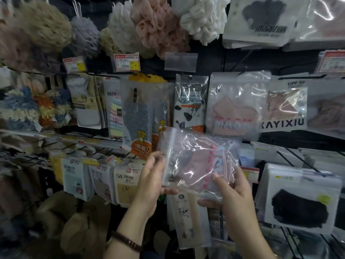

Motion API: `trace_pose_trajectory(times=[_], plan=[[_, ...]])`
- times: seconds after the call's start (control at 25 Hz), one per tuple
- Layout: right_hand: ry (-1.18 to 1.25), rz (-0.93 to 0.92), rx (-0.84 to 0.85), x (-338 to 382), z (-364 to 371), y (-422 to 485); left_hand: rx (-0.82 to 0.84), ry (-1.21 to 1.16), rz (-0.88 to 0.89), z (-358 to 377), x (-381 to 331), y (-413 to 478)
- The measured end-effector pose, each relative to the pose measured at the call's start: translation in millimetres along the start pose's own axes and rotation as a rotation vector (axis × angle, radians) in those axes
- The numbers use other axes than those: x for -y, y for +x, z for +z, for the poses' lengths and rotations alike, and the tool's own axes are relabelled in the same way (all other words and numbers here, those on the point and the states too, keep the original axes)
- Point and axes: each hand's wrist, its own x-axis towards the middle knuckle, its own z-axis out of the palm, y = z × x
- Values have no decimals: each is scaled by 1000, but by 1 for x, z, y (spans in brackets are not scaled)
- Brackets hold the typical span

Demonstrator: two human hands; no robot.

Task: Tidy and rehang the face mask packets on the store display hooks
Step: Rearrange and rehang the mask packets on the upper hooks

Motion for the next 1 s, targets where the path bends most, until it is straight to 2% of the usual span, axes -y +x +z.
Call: trace_pose_trajectory(times=[0.16,0.4,0.52,0.76,0.92,1.0], plan=[[-18,-70,-36,-1,-2,3,-128,32,37,4,1,-1],[-61,-94,-55,-9,-3,10,-207,48,52,13,5,-1],[-33,-96,-32,-12,-1,11,-226,146,84,15,9,3],[-71,-124,-6,-15,-3,15,-200,118,146,16,2,5],[-193,-184,-128,3,-7,11,-174,252,283,11,-12,17],[-330,-321,-222,35,-14,16,-129,370,390,13,-31,24]])
